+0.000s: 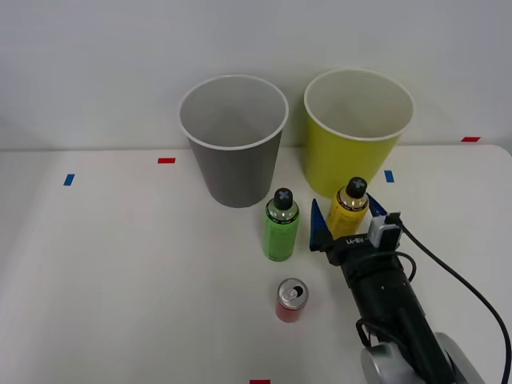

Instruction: Put cans in the gray bin, plastic bottles in the light green bin

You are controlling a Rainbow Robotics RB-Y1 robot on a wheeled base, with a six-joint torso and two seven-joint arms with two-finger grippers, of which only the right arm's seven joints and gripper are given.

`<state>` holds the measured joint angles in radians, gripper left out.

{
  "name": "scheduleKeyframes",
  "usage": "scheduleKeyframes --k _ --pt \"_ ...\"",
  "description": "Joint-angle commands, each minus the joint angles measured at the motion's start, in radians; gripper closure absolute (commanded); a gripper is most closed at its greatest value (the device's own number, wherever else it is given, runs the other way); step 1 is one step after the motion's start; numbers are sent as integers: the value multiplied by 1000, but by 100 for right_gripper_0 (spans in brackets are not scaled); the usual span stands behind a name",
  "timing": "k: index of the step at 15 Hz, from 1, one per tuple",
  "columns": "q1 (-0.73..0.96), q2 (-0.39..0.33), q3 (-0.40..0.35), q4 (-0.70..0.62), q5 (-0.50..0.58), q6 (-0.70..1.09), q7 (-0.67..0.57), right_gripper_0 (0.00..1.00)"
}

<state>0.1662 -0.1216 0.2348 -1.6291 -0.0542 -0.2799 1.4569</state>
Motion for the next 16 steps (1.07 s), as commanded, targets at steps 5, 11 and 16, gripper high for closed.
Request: scheduleKeyframes --k 5,11,16 --pt "-2 -15 9 0 -4 2 5 0" --pt "-10 -43 24 0 -3 4 10 28" --pt "-17 -58 27 0 -9 2 13 100"
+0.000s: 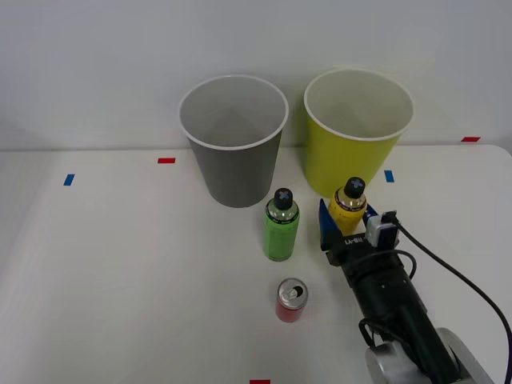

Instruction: Put cans in the gray bin, plastic bottles in the light green bin

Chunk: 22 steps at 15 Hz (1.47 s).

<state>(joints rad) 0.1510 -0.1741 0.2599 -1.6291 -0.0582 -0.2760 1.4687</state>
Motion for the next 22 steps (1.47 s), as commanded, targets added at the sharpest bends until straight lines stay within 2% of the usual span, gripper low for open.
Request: scheduleKeyframes --k 1,6,8,10,13,14,17,20,22 --pt "-2 -7 4 0 -6 0 -4 100" --pt "5 -38 10 0 -6 -26 -8 100" --pt "22 -84 12 -3 -12 -77 -21 100" --pt "53 -150 13 -60 -23 -83 -45 100" --pt "61 -255 32 -170 -49 -83 -229 100" --pt "56 -275 38 -201 -78 -83 -252 100" --pt "5 -295 41 -258 -201 -81 -260 100" --pt "-51 -286 7 -278 -224 -81 -269 100" --pt "-87 -266 -25 -347 -229 -11 -281 100"
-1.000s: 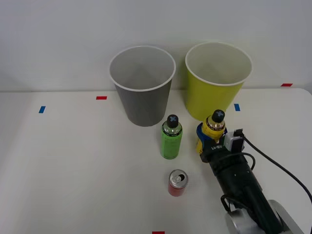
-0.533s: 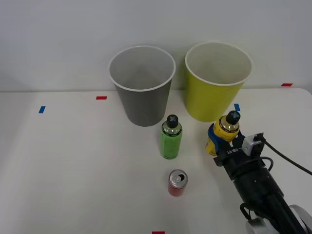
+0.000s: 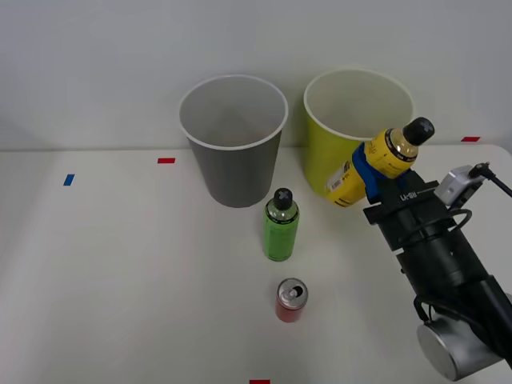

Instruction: Put cans in the gray bin, plastic bottles in the light green bin

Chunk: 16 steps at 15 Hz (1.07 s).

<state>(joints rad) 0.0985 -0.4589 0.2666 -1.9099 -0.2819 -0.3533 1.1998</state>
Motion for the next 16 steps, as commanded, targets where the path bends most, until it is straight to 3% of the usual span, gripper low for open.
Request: scheduleKeyframes --k 1,6,11,16 --pt "-48 31 -58 -121 -7 145 -14 100" --pt "-169 86 -139 -172 -31 347 -39 100" --pt "-373 148 -234 -172 -33 715 -39 100" --pt "-467 158 -245 -106 -39 801 -32 100"
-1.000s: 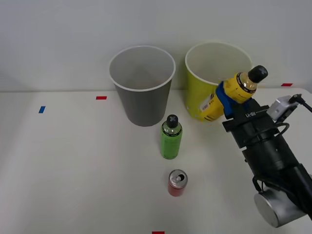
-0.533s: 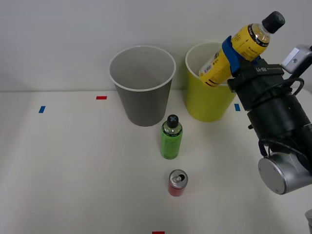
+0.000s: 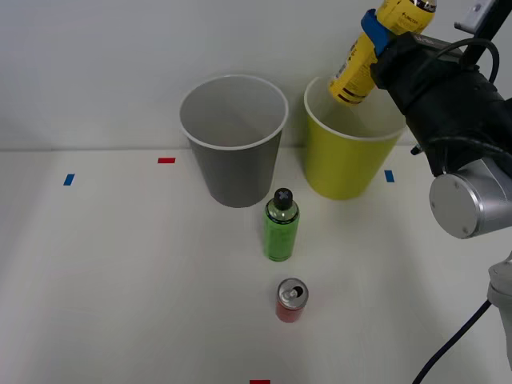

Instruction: Put cans in the gray bin, plastic bottles in the light green bin

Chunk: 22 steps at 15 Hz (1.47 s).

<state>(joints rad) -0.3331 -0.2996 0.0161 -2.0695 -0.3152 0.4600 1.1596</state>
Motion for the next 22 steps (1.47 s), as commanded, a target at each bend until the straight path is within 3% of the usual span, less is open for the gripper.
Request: scheduleKeyframes --k 1,13,14,15,16,17,22 --pt "-58 2 7 100 -5 -32 12 100" --pt "-96 10 44 244 88 -52 78 100" --pt "-96 10 44 244 88 -52 78 87" --pt "-96 7 42 244 88 -53 78 56" --pt "-96 4 42 244 88 -53 72 16" --pt "-95 0 42 244 88 -53 72 0" --pt "-93 -9 42 244 77 -55 65 0"
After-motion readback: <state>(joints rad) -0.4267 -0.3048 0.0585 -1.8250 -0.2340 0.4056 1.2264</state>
